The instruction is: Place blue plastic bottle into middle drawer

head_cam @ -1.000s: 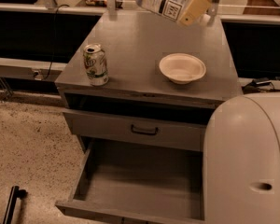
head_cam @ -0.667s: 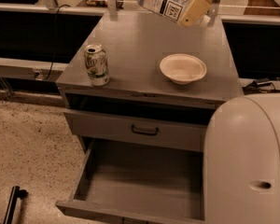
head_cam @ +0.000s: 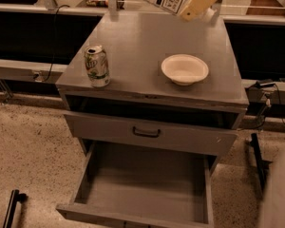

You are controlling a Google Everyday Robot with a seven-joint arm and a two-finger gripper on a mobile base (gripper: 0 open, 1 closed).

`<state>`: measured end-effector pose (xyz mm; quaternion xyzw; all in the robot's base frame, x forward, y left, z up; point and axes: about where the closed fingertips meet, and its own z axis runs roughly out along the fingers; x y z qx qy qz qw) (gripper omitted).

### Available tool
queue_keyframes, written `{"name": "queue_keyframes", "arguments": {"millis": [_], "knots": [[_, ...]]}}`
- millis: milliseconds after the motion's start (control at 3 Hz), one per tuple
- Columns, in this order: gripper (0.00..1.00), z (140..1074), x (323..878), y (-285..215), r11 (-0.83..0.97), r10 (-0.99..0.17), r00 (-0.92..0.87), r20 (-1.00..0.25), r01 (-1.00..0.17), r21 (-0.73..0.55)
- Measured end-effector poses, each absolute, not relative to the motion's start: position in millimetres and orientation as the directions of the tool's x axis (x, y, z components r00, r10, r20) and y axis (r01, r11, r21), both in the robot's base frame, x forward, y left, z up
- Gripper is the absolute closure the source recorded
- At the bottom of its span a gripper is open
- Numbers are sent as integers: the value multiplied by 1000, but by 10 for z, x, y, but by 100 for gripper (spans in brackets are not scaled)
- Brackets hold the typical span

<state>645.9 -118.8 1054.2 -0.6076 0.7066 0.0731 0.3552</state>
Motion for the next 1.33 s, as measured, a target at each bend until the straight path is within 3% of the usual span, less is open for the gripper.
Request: {"name": "queue_keyframes", "arguments": {"millis": [667,1333], "knots": [[100,11002,5008,-1037,197,-789,108,-605,-888,-416],[100,10593,4976,-786,159,-799,84,-596,-926,-344]]}}
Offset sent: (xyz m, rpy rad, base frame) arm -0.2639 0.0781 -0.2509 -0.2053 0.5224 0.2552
